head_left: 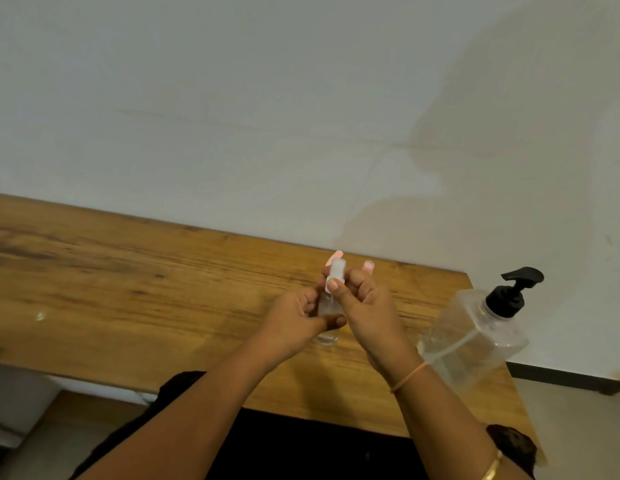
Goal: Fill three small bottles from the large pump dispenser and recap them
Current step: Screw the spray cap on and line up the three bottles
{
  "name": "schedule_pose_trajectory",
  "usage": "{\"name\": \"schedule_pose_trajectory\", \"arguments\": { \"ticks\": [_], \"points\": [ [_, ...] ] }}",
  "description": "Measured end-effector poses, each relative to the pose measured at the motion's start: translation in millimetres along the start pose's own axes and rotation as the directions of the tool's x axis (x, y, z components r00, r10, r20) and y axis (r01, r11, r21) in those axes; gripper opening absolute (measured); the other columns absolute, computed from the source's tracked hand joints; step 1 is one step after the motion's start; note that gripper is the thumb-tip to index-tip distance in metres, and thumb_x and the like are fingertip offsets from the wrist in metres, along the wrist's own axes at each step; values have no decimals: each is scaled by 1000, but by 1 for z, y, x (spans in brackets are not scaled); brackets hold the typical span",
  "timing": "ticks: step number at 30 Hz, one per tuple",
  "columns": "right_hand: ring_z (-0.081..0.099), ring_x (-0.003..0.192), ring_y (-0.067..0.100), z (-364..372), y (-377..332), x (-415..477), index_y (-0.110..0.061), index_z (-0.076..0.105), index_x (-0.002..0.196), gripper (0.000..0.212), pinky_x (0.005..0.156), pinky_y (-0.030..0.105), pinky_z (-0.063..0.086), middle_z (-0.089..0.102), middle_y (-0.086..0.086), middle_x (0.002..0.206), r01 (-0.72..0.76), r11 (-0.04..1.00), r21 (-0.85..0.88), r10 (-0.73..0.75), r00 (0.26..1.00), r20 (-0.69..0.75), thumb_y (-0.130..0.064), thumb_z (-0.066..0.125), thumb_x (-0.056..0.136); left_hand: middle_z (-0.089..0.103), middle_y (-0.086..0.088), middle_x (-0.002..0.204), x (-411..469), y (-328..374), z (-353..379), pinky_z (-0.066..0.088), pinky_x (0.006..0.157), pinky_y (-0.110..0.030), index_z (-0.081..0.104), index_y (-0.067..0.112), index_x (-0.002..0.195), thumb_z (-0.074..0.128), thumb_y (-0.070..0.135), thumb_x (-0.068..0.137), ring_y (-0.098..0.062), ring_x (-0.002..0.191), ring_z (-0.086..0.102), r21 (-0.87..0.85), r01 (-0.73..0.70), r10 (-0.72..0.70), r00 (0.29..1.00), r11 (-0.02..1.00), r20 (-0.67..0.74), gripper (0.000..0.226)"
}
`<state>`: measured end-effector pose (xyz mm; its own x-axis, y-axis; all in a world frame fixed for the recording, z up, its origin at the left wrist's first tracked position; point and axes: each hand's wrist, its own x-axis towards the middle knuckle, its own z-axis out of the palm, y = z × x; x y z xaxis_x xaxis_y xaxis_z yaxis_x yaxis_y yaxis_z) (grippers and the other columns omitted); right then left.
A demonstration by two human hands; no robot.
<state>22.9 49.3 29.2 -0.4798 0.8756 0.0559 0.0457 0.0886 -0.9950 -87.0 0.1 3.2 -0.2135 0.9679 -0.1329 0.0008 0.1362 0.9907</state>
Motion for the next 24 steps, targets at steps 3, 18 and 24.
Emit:
{"name": "schedule_pose_trajectory", "arguments": {
  "ticks": [3,18,24],
  "points": [
    [65,85,2,8,5,2,-24,64,93,20,76,15,51,69,-4,88,-10,1000,26,11,1000,-23,-7,55,93,72,4,101,3,-2,-5,53,83,-20,64,20,108,71,4,79,-4,94,67,41,5,-5,1000,999,-5,34],
    [56,83,6,-18,29,11,-16,69,100,14,75,24,45,61,-10,85,-289,849,-442,242,957,-159,-19,57,93,57,2,115,53,-29,-27,43,87,-33,51,14,125,67,15,85,-17,105,53,294,109,0,938,950,-347,43],
    [58,90,11,-27,36,18,-17,69,101,14,77,25,45,64,-4,95,-287,814,-505,209,956,-207,-22,59,92,57,0,114,79,-37,-23,43,85,-33,50,13,125,66,13,86,-18,105,53,257,76,19,938,963,-347,42]
  ]
}}
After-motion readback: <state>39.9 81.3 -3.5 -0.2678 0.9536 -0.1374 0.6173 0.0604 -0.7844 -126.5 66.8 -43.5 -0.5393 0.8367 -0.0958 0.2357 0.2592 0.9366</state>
